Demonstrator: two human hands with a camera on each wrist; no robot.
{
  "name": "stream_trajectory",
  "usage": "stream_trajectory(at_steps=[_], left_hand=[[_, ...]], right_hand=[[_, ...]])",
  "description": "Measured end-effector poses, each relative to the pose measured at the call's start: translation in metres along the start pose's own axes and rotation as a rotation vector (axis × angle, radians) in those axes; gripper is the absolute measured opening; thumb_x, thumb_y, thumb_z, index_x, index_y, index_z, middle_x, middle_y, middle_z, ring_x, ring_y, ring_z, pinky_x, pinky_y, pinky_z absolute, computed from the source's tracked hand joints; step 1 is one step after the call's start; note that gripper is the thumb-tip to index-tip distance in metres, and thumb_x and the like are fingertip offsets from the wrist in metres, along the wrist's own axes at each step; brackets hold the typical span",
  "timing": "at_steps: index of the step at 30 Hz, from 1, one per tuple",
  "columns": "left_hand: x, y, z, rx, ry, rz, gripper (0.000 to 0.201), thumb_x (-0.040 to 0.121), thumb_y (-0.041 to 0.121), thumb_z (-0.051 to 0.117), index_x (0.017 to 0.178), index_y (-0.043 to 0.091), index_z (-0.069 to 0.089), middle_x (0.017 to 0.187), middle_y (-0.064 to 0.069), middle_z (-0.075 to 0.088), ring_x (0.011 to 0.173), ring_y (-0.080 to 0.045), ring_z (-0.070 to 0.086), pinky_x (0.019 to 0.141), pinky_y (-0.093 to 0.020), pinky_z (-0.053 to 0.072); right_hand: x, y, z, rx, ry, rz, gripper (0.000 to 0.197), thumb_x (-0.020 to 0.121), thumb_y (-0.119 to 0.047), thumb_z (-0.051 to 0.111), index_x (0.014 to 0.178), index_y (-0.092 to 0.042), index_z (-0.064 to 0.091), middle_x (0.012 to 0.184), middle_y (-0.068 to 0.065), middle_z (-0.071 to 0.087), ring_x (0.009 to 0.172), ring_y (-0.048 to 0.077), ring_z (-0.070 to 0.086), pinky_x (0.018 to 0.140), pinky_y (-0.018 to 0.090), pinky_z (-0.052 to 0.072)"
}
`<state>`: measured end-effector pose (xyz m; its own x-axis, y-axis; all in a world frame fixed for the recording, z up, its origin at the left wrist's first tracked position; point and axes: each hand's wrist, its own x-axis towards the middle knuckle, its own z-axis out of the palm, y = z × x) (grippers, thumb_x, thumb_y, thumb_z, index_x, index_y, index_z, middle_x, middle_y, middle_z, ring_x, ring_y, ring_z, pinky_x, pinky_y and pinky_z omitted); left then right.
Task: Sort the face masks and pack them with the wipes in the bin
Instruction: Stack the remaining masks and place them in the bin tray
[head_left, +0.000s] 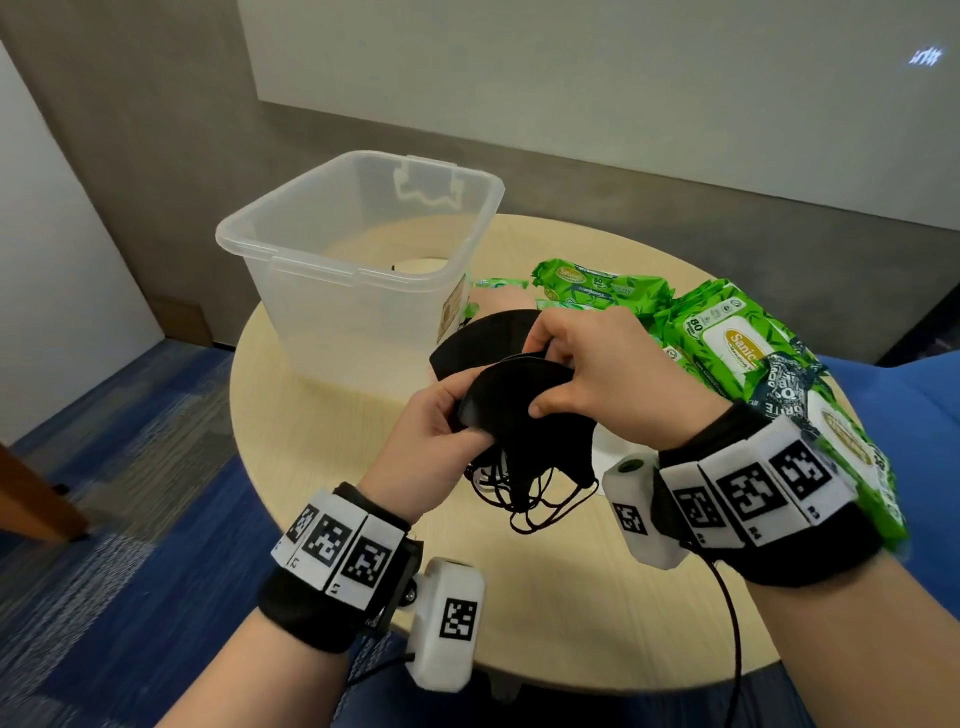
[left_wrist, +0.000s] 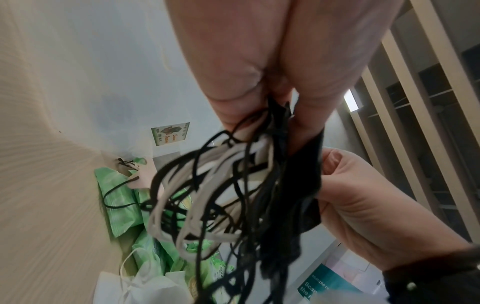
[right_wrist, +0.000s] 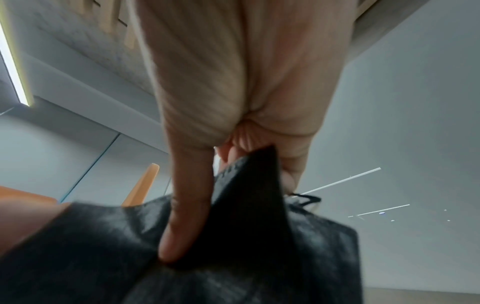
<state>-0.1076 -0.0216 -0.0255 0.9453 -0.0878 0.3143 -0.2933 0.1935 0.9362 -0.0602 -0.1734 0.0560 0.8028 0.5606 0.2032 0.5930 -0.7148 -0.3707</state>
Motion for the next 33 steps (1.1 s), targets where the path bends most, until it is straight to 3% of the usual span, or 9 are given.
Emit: stream_trajectory(at_steps=[5,9,14,18,21,25,28,31,33], left_hand=[[0.001,0.003,-0.003,-0.292,0.026,-0.133,0.045,0.075,0.012,0.038,0.112,0.008,0.062,0.103,-0.008,0.070,0.097,-0.021,0.064,0.075,-0.025,0.055],[0.000,0.004,0.000,-0.349,0.144,-0.174,0.047,0.097,0.030,0.025,0.110,0.007,0.065,0.106,-0.011,0.070,0.099,-0.020,0.064,0.078,-0.025,0.054],[0.003,0.005,0.007,-0.301,0.184,-0.162,0.034,0.091,0.027,0.041,0.105,0.010,0.067,0.097,-0.006,0.072,0.092,-0.014,0.067,0.078,-0.021,0.054],[0.002,0.004,0.007,-0.338,0.178,-0.146,0.028,0.083,0.015,0.051,0.106,0.008,0.066,0.093,-0.005,0.073,0.088,-0.013,0.068,0.078,-0.020,0.055],[0.002,0.002,0.006,-0.302,0.186,-0.152,0.026,0.082,0.002,0.058,0.104,0.012,0.068,0.093,-0.006,0.073,0.087,-0.015,0.068,0.076,-0.021,0.055],[0.001,-0.003,0.004,-0.221,0.192,-0.134,0.036,0.067,0.005,0.066,0.099,0.020,0.072,0.098,-0.007,0.072,0.095,-0.020,0.067,0.083,-0.028,0.055],[0.002,-0.003,0.003,-0.206,0.191,-0.132,0.039,0.064,0.003,0.072,0.099,0.020,0.072,0.099,-0.009,0.072,0.097,-0.023,0.067,0.085,-0.030,0.054],[0.003,-0.005,0.004,-0.209,0.271,-0.144,0.028,0.069,0.005,0.072,0.093,0.020,0.074,0.095,-0.008,0.073,0.094,-0.020,0.068,0.078,-0.025,0.054],[0.004,-0.006,0.003,-0.195,0.332,-0.158,0.025,0.077,-0.001,0.066,0.090,0.019,0.074,0.091,-0.007,0.074,0.090,-0.018,0.069,0.073,-0.022,0.054]], right_hand=[[-0.008,0.004,0.013,0.001,0.221,-0.080,0.030,0.059,-0.016,0.083,0.083,-0.014,0.066,0.075,0.001,0.059,0.073,0.022,0.054,0.065,0.037,0.047],[-0.013,0.007,0.021,-0.025,0.443,-0.194,0.027,0.055,-0.016,0.078,0.079,-0.013,0.067,0.083,-0.001,0.048,0.078,0.019,0.048,0.068,0.035,0.040],[-0.015,0.011,0.026,-0.120,0.547,-0.275,0.016,0.055,-0.009,0.072,0.066,-0.011,0.061,0.076,0.004,0.055,0.076,0.019,0.050,0.066,0.033,0.029],[-0.016,0.015,0.029,-0.162,0.534,-0.333,0.019,0.050,0.002,0.061,0.060,-0.012,0.055,0.064,0.001,0.056,0.070,0.015,0.047,0.066,0.032,0.027],[-0.017,0.017,0.030,-0.184,0.481,-0.354,0.020,0.050,0.004,0.057,0.062,-0.012,0.053,0.059,0.002,0.058,0.061,0.024,0.057,0.068,0.036,0.031],[-0.019,0.020,0.031,-0.062,0.405,-0.365,0.028,0.061,0.004,0.050,0.072,-0.021,0.046,0.069,0.009,0.068,0.066,0.028,0.063,0.076,0.033,0.034],[-0.021,0.021,0.030,0.025,0.332,-0.388,0.046,0.059,0.010,0.053,0.082,-0.028,0.043,0.080,0.013,0.070,0.077,0.030,0.066,0.078,0.032,0.039],[-0.025,0.023,0.027,0.103,0.276,-0.417,0.027,0.058,0.010,0.055,0.069,-0.014,0.049,0.080,0.014,0.071,0.081,0.028,0.066,0.076,0.034,0.042],[-0.028,0.027,0.024,0.143,0.270,-0.388,0.021,0.057,0.009,0.055,0.065,-0.011,0.049,0.082,0.004,0.073,0.082,0.020,0.066,0.073,0.036,0.045]])
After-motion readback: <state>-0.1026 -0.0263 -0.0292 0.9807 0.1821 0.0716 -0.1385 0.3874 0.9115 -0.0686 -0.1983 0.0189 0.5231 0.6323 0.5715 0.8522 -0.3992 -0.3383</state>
